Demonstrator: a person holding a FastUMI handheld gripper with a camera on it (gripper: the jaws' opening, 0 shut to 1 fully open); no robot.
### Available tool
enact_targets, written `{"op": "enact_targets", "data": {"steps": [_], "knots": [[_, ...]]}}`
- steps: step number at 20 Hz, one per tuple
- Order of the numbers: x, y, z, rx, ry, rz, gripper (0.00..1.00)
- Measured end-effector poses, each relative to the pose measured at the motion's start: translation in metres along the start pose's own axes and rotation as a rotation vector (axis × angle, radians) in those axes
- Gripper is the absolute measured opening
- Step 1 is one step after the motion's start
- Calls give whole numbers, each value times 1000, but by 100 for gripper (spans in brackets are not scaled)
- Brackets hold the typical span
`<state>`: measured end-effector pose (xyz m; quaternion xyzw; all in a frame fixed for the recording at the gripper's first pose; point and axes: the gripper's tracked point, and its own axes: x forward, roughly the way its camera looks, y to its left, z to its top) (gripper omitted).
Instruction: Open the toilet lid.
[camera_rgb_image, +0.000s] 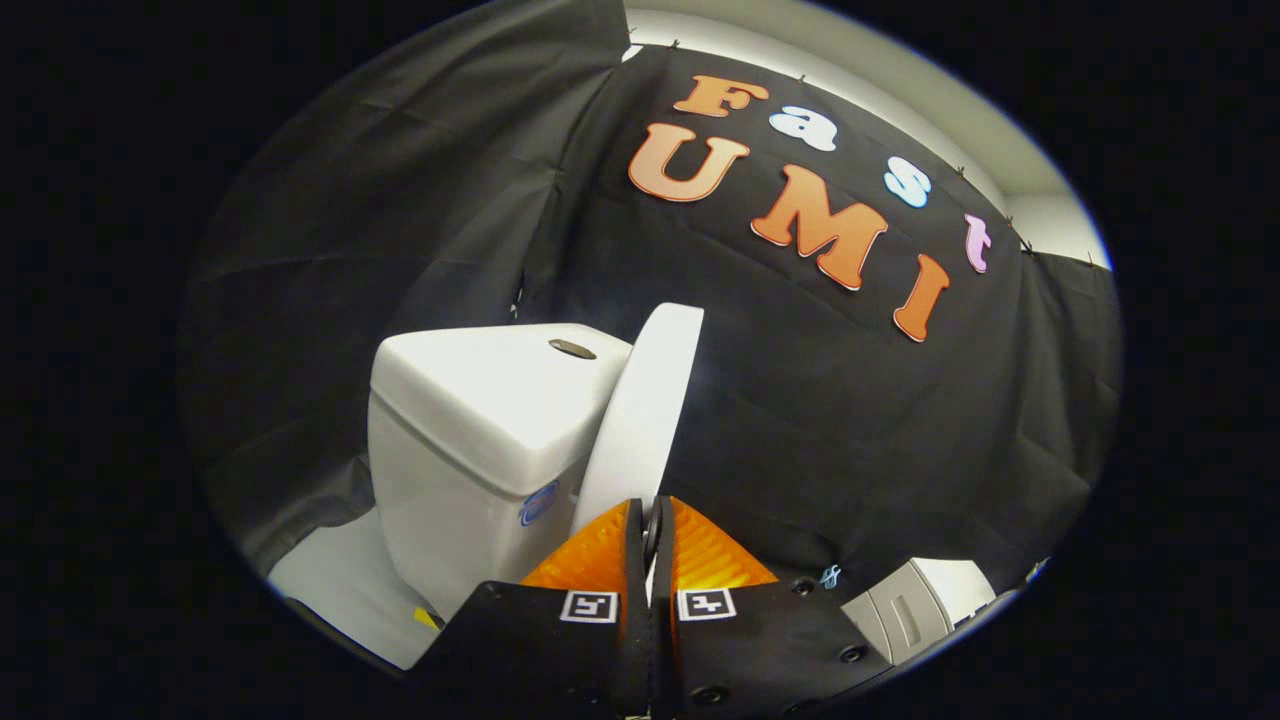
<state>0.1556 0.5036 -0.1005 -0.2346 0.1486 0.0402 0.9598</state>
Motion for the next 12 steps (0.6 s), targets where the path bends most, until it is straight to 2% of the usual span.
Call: {"op": "enact_targets", "data": {"steps": [7,9,10,12], "knots": [[1,-1,0,63,15,1,8],[2,2,0,83,15,28,12],[0,0,-2,84,19,32,18],[-2,-1,-2,109,19,56,21]]}}
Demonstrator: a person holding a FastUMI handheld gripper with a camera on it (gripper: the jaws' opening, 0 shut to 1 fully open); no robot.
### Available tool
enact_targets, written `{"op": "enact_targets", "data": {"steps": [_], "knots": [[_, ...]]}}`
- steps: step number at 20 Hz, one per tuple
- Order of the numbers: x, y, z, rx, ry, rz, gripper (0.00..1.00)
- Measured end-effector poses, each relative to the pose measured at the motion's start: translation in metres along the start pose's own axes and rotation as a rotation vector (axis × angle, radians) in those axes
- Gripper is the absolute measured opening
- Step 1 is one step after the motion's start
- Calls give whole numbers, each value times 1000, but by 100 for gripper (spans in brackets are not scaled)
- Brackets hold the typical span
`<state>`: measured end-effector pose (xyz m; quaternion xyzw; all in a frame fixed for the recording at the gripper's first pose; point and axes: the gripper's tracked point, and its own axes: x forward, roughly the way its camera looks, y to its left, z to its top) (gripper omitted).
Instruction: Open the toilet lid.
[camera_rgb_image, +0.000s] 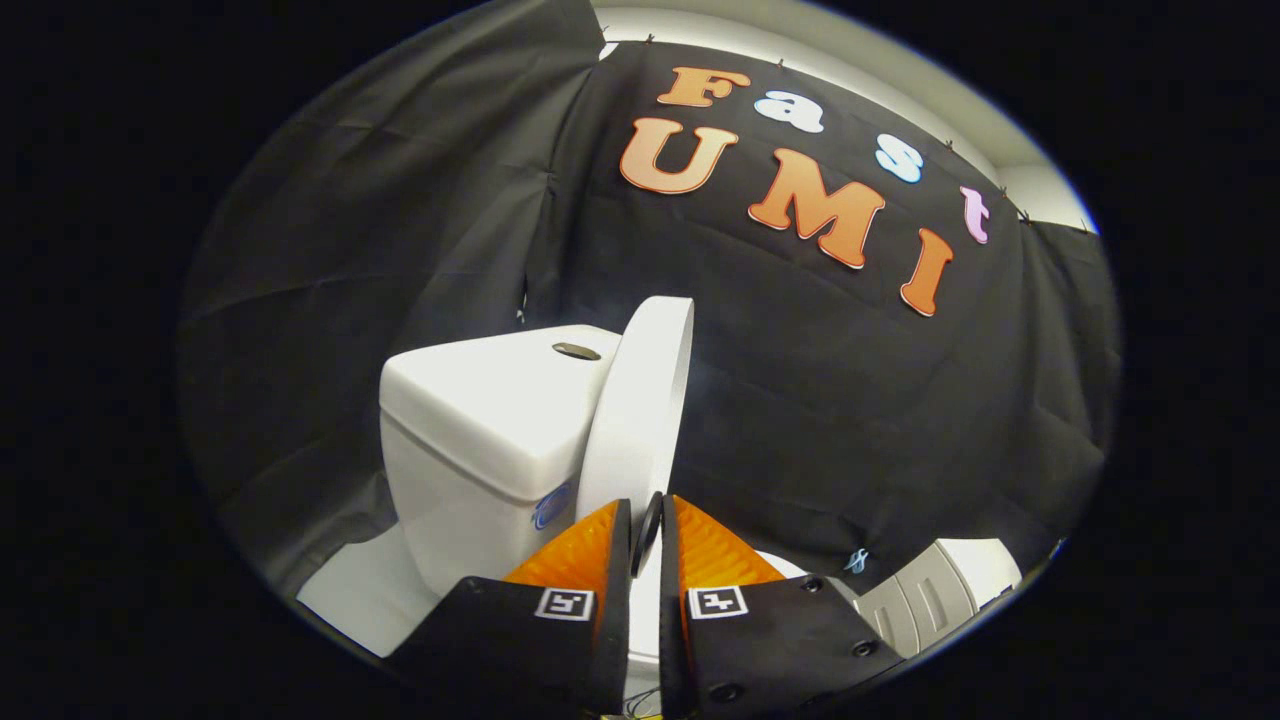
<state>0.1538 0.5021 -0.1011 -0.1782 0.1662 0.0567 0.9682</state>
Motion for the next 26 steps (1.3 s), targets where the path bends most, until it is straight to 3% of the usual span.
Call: {"op": "enact_targets", "data": {"steps": [1,8,10,13,17,26], "knots": [[-2,1,0,15,-2,19,24],[-26,6,31,117,-100,142,86],[-31,3,41,174,-129,197,90],[-35,-29,56,254,-178,212,92],[-47,-88,67,313,-254,182,92],[-65,-230,51,364,-265,71,92]]}}
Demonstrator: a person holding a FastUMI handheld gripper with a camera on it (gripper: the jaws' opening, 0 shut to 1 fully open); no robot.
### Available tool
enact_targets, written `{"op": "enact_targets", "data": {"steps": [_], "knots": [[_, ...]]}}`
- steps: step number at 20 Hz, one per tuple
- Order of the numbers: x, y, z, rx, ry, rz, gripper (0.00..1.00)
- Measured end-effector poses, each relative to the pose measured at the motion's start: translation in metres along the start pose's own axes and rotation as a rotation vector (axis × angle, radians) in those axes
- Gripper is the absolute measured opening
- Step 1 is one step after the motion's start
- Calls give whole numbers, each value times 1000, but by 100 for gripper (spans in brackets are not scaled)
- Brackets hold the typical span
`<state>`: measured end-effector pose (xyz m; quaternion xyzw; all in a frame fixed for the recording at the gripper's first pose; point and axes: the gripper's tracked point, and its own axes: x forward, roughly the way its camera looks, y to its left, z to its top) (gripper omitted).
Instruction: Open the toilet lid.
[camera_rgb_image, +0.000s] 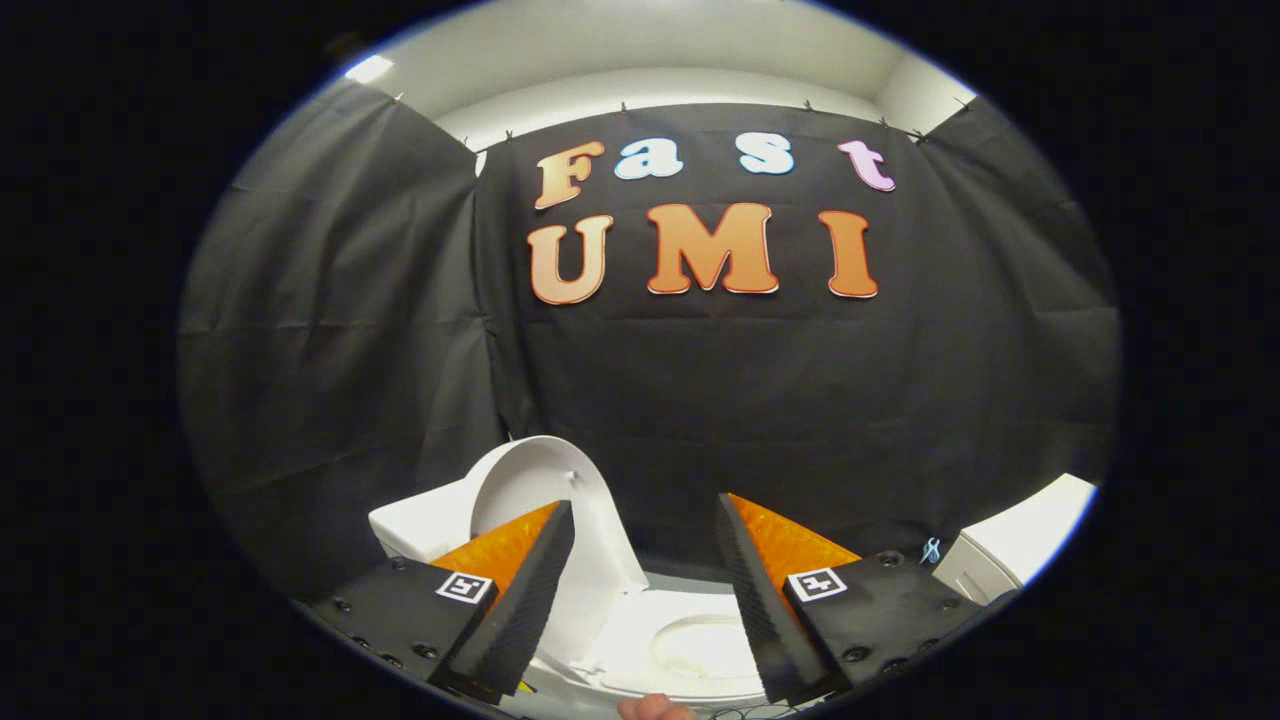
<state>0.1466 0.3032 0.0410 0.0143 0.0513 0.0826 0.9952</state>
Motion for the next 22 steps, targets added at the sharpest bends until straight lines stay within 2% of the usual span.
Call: {"op": "enact_targets", "data": {"steps": [5,9,15,22], "knots": [[-37,-79,10,43,-11,-50,92],[-71,-155,6,51,-36,-126,92],[-113,-246,-22,67,-24,-226,92],[-142,-306,-59,80,-56,-296,90]]}}
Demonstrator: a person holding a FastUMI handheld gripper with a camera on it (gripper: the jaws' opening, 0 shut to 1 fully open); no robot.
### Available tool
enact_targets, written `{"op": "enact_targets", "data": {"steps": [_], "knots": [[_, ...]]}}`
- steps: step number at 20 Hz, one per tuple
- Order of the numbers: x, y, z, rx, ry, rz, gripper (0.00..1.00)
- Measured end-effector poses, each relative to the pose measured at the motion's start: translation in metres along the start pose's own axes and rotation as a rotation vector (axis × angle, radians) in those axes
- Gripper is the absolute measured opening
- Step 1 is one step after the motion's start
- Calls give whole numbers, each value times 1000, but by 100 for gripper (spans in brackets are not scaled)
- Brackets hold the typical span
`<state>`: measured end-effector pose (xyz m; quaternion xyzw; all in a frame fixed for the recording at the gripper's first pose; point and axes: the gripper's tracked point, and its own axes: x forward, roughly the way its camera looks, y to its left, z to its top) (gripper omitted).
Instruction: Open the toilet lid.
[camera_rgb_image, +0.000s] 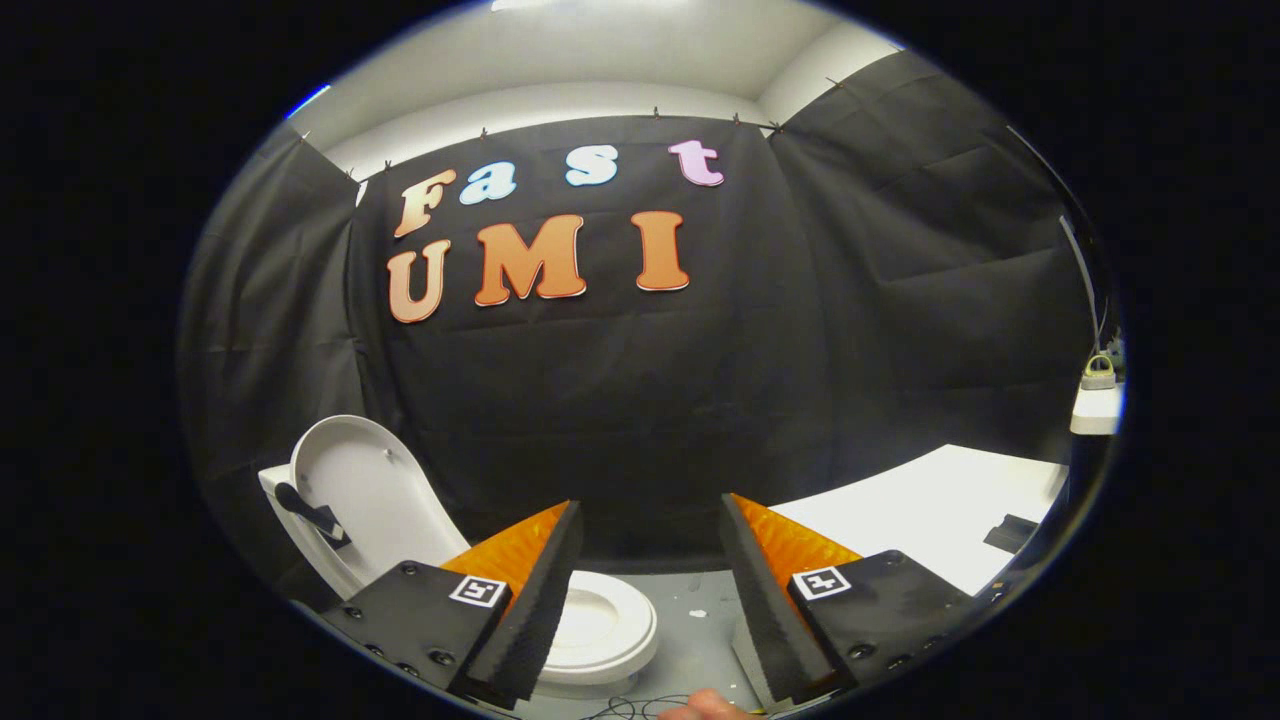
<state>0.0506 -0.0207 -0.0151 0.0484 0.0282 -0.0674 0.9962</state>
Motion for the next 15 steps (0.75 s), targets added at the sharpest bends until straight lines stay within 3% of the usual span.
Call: {"op": "enact_targets", "data": {"steps": [6,15], "knots": [[8,-41,-33,41,29,-100,90],[18,-23,-45,-7,57,-65,92]]}}
